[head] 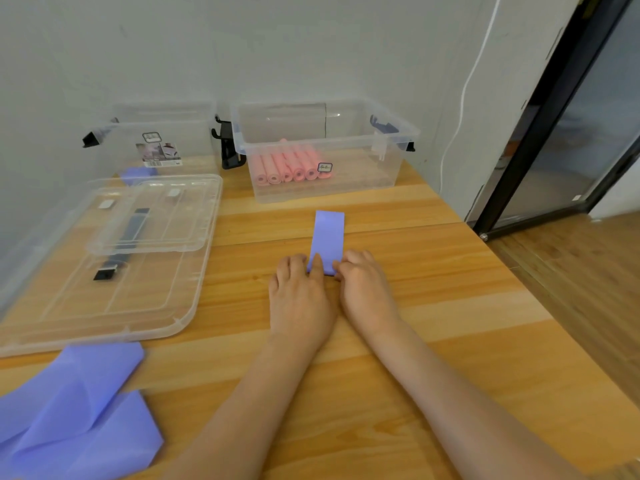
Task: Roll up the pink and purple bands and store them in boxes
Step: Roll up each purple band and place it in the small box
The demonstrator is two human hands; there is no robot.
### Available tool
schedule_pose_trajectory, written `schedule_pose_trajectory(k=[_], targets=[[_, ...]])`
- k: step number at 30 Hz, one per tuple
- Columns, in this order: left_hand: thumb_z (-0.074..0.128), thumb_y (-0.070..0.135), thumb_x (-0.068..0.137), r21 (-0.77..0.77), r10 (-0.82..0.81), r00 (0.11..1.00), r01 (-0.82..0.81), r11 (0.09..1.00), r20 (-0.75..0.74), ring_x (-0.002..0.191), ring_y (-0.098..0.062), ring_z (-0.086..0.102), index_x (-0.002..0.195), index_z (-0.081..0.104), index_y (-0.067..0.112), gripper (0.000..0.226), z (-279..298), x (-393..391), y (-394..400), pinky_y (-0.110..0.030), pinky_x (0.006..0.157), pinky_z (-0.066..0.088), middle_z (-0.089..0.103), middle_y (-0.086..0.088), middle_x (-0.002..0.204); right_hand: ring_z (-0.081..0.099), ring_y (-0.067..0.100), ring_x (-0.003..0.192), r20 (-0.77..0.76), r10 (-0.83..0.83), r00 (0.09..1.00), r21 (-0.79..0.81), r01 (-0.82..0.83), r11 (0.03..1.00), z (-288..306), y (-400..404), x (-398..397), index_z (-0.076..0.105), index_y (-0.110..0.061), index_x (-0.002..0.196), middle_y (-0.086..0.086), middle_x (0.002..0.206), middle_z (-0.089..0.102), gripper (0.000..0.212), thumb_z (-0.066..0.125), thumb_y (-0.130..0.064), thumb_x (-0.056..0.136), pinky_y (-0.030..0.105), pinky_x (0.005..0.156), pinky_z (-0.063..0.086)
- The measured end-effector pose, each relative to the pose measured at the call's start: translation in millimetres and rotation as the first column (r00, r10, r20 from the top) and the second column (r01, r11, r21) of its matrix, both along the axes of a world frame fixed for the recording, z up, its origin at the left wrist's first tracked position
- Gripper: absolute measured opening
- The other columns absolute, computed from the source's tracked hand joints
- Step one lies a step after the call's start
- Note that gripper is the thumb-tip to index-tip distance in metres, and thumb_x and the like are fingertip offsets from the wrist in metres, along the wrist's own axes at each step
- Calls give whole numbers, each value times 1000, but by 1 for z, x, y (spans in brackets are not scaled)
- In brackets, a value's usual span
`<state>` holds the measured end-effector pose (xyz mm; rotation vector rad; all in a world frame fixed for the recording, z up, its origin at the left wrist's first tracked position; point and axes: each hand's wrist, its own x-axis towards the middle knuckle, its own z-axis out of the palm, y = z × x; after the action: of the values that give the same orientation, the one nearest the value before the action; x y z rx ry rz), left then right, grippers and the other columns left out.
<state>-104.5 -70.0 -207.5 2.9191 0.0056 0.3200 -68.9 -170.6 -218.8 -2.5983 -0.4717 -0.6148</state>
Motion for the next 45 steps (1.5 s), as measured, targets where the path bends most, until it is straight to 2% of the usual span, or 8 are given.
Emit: schedule_pose_trajectory(k=[6,11,14,18,25,36,40,45], targets=[[29,28,69,2,-14,1000,14,1000,6,89,-34,63,96,71,9,54,5,-2,-2,-40,69,51,65,-11,95,56,29,73,24,-66,998,-116,69,991,2,0,-4,69,-11,72,4,73,61,16,52,-13,73,31,56,43],[18,28,81,-60,-9,999,7,998,-34,130,-29,26,134,43,17,60,2,3,0,-38,100,26,35,-4,141,45,20,81,70,-169,983,-250,181,951,9,2,-13,72,-21,92,-1,77,58,41,32,-25,80,31,62,34],[12,30,73,-82,0,1000,1,997,8,121,-35,38,127,53,14,70,0,3,-1,-43,93,34,45,-10,132,46,28,105,-148,-136,980,-289,89,953,15,2,-15,58,-20,123,6,105,57,57,16,-24,85,35,79,35],[5,35,65,-28,-4,1000,4,1000,22,109,-33,41,131,51,20,82,7,-3,0,-40,86,33,47,-9,122,38,26,117,-217,-170,961,-297,101,949,17,2,-14,40,-26,138,5,121,50,48,36,-18,91,34,91,32],[37,34,89,10,13,998,-13,1000,-66,117,-27,31,144,26,28,57,9,0,-1,-35,93,27,33,-4,129,42,29,110,-154,-131,979,-205,98,974,16,-1,-16,44,-22,136,8,113,50,48,42,-16,88,36,85,34],[48,17,88,-171,-90,990,108,979,113,113,-28,38,118,61,23,33,1,31,17,-36,86,33,46,-3,125,46,32,105,-148,-160,976,-134,141,981,12,2,-5,55,-21,128,11,106,52,39,48,-23,89,39,81,38],[57,6,70,-302,-158,954,234,924,256,75,-35,62,78,72,6,18,-3,45,23,-43,62,52,66,-12,79,56,35,73,-72,-36,997,52,40,998,6,1,7,72,-5,88,12,77,57,23,52,-11,79,42,60,50],[58,6,67,-310,-196,944,276,910,266,65,-34,60,73,74,9,17,-8,48,24,-36,58,48,63,-10,68,60,34,73,-151,40,988,144,-18,989,10,-3,16,72,-1,82,15,75,62,23,51,-2,75,39,64,52]])
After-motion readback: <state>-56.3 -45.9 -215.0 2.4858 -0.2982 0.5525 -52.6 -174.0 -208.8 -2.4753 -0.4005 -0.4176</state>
